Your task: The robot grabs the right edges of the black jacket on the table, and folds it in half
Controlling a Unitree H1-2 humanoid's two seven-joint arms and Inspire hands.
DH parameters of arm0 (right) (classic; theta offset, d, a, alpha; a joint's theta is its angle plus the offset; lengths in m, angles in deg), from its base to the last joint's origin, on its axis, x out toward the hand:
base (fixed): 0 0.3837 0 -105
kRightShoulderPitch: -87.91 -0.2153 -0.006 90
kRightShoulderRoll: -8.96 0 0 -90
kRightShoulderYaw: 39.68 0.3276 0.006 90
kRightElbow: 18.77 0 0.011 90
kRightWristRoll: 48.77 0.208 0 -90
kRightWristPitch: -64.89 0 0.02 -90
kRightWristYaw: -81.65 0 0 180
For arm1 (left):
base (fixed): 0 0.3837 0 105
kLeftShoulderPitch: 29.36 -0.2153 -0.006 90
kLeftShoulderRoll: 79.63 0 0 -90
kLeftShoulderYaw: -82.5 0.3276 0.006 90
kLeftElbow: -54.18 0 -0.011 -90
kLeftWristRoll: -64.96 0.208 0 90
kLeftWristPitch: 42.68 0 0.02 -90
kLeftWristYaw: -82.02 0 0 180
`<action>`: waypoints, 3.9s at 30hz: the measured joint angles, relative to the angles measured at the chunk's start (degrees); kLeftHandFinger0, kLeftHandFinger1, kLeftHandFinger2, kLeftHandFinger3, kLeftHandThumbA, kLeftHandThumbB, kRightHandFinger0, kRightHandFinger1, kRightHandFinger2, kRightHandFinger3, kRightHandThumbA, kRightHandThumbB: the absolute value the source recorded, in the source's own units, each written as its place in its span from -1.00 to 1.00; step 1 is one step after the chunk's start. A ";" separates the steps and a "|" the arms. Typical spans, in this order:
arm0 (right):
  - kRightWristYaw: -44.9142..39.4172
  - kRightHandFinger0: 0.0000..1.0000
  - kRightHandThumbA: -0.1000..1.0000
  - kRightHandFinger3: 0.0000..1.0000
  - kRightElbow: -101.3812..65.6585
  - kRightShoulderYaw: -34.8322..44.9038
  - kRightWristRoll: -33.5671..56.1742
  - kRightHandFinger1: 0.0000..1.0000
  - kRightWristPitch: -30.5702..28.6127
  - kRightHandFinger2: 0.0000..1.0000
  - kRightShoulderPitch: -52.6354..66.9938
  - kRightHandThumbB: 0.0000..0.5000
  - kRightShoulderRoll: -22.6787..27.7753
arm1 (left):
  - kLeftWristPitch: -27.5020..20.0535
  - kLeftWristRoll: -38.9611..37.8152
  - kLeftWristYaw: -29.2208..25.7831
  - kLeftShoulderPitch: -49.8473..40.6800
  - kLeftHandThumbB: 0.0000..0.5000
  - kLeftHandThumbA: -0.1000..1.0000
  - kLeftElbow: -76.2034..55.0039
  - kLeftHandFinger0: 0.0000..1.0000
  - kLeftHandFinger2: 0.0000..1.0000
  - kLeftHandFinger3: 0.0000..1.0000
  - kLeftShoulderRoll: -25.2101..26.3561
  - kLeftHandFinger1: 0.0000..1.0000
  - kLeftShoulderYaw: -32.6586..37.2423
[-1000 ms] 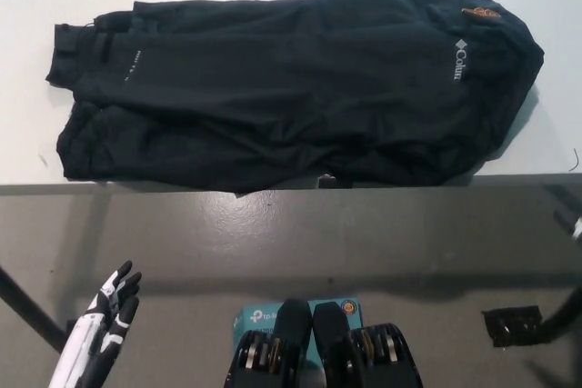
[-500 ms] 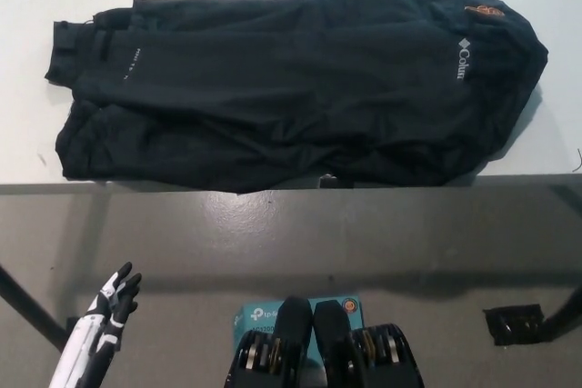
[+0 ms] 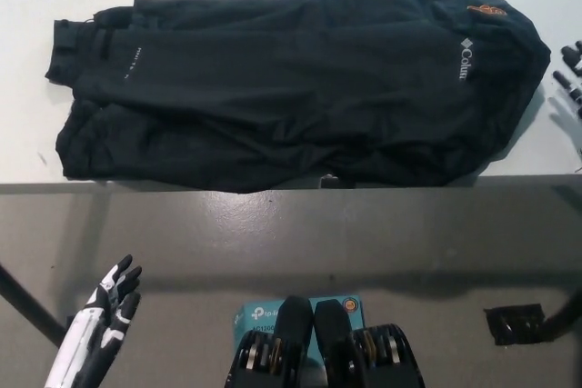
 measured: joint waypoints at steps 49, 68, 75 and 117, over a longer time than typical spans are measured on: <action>-11.86 1.00 1.00 1.00 14.73 -2.01 -0.83 1.00 1.04 1.00 -6.28 0.66 -4.27 | 2.22 0.36 0.27 1.57 -1.00 0.40 -3.24 1.00 1.00 1.00 0.71 1.00 -0.01; -0.74 -1.00 -0.57 -0.01 14.61 -3.82 -8.28 -0.82 -5.31 -0.02 -8.95 0.42 -9.86 | 3.14 0.48 0.30 3.05 -0.99 0.40 -3.45 1.00 1.00 1.00 0.79 1.00 0.17; 4.54 -1.00 -0.70 -0.43 9.99 -1.20 -9.04 -0.61 -6.37 0.16 -9.10 0.15 -12.54 | 3.22 0.55 0.33 3.45 -0.97 0.41 -3.45 1.00 1.00 1.00 0.86 1.00 0.33; 8.16 -0.89 -1.00 0.44 -0.87 -24.00 -20.80 -0.01 -5.71 0.71 -28.83 -0.20 -11.73 | 3.06 1.71 0.28 1.59 -0.97 0.51 -3.65 1.00 1.00 1.00 0.79 1.00 0.22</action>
